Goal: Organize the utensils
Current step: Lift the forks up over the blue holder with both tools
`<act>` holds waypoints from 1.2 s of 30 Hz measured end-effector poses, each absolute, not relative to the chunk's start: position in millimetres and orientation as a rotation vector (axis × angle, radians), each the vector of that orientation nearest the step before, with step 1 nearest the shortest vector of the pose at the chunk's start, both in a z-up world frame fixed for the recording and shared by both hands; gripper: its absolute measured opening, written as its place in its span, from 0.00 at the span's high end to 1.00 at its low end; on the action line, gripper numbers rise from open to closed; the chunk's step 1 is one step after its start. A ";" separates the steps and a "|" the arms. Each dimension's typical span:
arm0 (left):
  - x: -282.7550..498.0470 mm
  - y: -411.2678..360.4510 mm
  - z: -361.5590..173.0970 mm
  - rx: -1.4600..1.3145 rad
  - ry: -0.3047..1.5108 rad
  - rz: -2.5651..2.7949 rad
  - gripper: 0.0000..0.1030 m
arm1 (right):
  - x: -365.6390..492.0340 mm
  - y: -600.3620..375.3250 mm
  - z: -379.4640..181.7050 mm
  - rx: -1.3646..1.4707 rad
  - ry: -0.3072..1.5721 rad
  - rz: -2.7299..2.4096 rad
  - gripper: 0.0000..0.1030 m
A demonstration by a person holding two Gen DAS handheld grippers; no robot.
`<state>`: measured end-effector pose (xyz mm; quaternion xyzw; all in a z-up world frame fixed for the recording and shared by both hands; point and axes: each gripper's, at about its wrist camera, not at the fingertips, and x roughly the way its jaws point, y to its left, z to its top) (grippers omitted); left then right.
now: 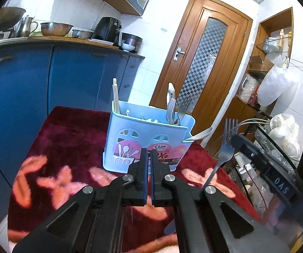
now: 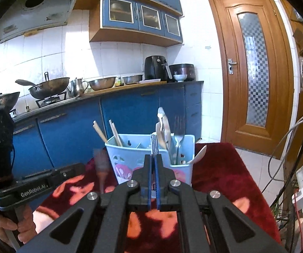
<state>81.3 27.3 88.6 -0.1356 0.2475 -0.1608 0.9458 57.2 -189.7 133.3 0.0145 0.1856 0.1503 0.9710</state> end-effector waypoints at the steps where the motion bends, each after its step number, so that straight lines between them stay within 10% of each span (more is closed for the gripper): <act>1: 81.7 26.2 88.3 -0.275 0.505 -0.327 1.00 | 57.3 -189.7 135.0 0.026 0.370 0.300 0.96; 22: 136.8 82.9 38.5 -0.353 0.778 -0.156 0.98 | 61.8 -205.9 138.0 0.050 0.365 0.267 0.96; 36: 194.2 108.8 -21.7 -0.425 0.934 -0.125 0.80 | 76.4 -208.3 129.9 0.051 0.392 0.254 0.96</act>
